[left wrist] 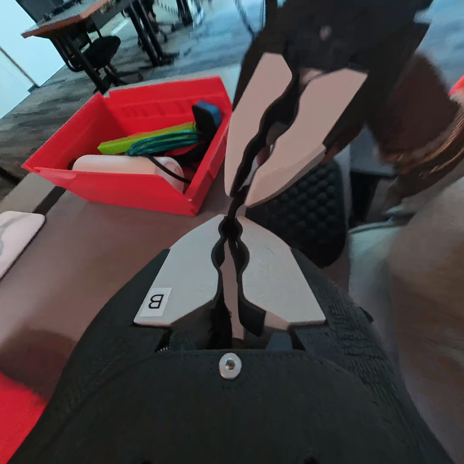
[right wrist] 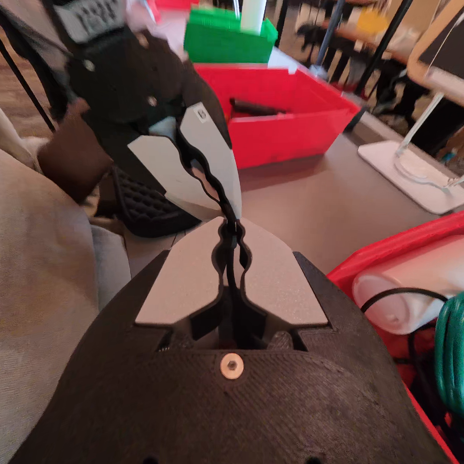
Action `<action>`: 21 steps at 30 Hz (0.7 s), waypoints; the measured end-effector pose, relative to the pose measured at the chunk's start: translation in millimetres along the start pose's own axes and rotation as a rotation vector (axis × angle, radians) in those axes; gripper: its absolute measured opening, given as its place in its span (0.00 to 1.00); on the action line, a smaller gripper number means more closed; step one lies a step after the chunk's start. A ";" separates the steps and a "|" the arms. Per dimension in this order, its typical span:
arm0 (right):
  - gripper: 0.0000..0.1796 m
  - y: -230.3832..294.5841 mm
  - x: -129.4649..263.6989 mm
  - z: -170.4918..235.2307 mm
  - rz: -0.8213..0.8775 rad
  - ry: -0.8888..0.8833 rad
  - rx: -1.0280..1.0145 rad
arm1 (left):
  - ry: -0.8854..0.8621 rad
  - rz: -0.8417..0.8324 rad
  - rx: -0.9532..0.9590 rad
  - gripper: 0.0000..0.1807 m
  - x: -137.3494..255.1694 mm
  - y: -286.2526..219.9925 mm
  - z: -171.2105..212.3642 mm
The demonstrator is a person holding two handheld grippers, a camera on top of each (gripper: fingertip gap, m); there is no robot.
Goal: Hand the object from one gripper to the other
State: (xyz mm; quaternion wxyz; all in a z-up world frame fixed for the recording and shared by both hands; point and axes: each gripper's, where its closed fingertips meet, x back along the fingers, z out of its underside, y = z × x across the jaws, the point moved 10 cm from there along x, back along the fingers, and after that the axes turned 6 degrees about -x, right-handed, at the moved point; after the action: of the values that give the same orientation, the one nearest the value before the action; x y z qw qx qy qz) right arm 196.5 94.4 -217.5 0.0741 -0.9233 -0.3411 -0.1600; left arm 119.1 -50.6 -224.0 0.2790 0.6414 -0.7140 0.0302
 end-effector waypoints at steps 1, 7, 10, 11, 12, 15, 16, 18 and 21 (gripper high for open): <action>0.09 -1.5 3.6 -2.3 -0.002 -0.068 -0.006 | -0.077 0.006 0.081 0.02 3.8 4.8 2.2; 0.29 -17.7 29.0 -9.7 -0.130 -0.599 -0.204 | -0.706 0.116 0.612 0.02 23.6 31.3 23.6; 0.32 -24.2 19.3 -4.2 -0.219 -0.649 -0.339 | -0.848 0.169 0.713 0.02 22.1 32.6 26.2; 0.31 -23.8 11.6 -2.9 -0.243 -0.638 -0.362 | -0.865 0.197 0.732 0.02 19.3 31.0 25.9; 0.30 -22.1 3.5 -2.5 -0.265 -0.632 -0.375 | -0.873 0.224 0.751 0.02 15.8 29.0 25.5; 0.26 -15.1 -14.3 -4.3 -0.300 -0.651 -0.392 | -0.865 0.297 0.780 0.03 3.7 21.6 24.2; 0.25 -13.6 -17.2 -4.8 -0.301 -0.657 -0.396 | -0.854 0.312 0.779 0.03 0.0 18.9 23.6; 0.23 -12.5 -19.2 -4.8 -0.299 -0.655 -0.401 | -0.835 0.335 0.773 0.03 -5.8 14.1 21.9; 0.06 -13.4 -14.8 -5.0 -0.285 -0.669 -0.385 | -0.803 0.353 0.741 0.02 -11.3 8.7 18.8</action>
State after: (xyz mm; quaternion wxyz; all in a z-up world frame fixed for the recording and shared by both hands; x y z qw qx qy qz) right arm 175.9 94.3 -217.6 -0.2380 -0.8650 -0.4345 0.0792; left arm 104.5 -46.5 -242.0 -0.2666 0.5285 -0.8021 0.0786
